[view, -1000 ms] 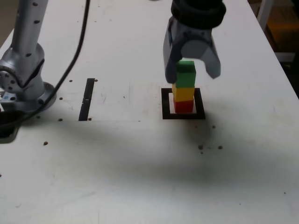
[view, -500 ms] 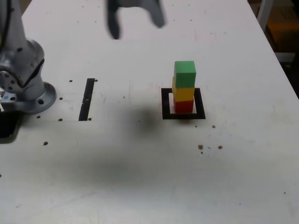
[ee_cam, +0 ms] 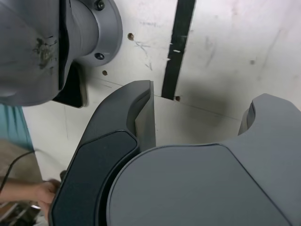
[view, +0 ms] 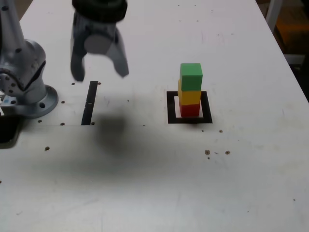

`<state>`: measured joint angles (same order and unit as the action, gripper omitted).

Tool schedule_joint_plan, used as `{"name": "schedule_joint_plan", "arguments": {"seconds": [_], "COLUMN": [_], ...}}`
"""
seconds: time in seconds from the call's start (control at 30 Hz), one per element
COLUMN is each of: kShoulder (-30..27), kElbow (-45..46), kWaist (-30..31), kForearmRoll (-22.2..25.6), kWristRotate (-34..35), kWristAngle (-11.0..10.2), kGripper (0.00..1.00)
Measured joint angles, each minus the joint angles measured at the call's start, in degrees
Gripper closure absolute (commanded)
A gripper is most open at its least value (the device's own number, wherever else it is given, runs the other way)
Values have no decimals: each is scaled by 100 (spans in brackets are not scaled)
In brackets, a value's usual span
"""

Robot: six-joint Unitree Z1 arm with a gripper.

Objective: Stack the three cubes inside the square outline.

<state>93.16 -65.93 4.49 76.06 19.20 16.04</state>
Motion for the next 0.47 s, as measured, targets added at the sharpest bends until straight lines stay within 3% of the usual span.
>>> {"name": "schedule_joint_plan", "arguments": {"seconds": [0.17, 0.47], "kShoulder": [14, 86], "kElbow": [546, 1233], "kWaist": [0, 0], "kForearmRoll": [-616, -1576], "kWristRotate": [-277, -750], "kWristAngle": [233, 370], "kGripper": [25, 25]}}
